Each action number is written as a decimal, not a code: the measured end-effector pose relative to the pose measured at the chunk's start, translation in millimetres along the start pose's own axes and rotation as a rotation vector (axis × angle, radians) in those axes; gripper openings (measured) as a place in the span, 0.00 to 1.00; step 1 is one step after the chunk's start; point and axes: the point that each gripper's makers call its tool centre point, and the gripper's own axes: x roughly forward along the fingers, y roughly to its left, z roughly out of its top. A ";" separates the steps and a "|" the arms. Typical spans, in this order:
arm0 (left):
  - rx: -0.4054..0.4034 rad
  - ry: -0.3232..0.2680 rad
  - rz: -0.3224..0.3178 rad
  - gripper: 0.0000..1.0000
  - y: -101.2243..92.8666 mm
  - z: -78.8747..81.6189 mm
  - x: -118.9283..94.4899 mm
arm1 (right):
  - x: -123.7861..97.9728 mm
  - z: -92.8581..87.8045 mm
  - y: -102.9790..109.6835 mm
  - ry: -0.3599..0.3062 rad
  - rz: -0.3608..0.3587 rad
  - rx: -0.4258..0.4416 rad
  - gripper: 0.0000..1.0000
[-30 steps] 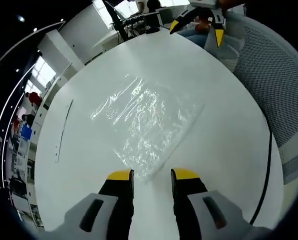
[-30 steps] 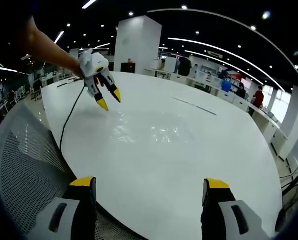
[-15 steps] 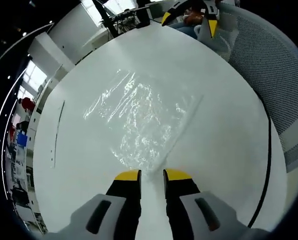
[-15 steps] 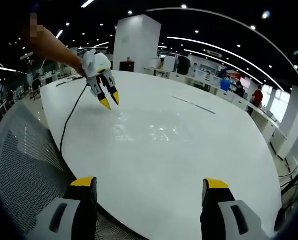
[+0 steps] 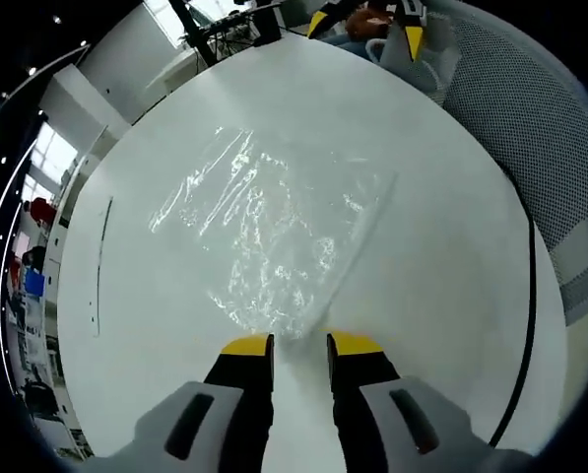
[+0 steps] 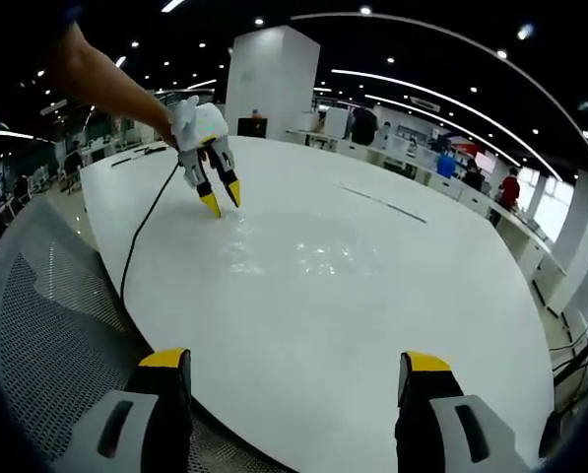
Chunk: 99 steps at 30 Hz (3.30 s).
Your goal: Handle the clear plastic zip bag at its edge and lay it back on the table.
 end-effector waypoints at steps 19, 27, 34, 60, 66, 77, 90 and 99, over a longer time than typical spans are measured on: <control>-0.126 -0.010 -0.151 0.23 6.4 -8.4 4.1 | -0.4 -1.0 0.4 0.017 -0.001 0.006 0.86; -0.212 -0.027 -0.186 0.19 6.7 -6.9 5.5 | 0.0 -2.0 -1.3 0.021 -0.005 0.011 0.86; -0.226 -0.012 -0.180 0.10 6.3 -5.4 7.4 | 0.8 -2.9 -0.5 0.026 0.002 0.010 0.85; -0.250 0.036 -0.187 0.00 -8.1 1.2 9.7 | -0.3 -1.8 0.7 0.028 -0.002 0.009 0.83; -0.241 0.078 -0.189 0.00 -12.5 -2.3 6.4 | -0.5 -1.4 -0.1 0.026 -0.004 0.005 0.84; -0.296 0.086 -0.154 0.00 -24.5 -10.8 -11.9 | -0.8 2.1 -1.6 0.002 -0.010 -0.001 0.85; -0.332 0.065 -0.116 0.00 -29.0 2.4 -30.8 | -1.7 5.8 -2.7 -0.022 -0.017 -0.006 0.85; -0.323 0.051 -0.100 0.00 -30.9 14.3 -40.3 | -3.0 11.5 -0.6 -0.028 -0.028 -0.069 0.84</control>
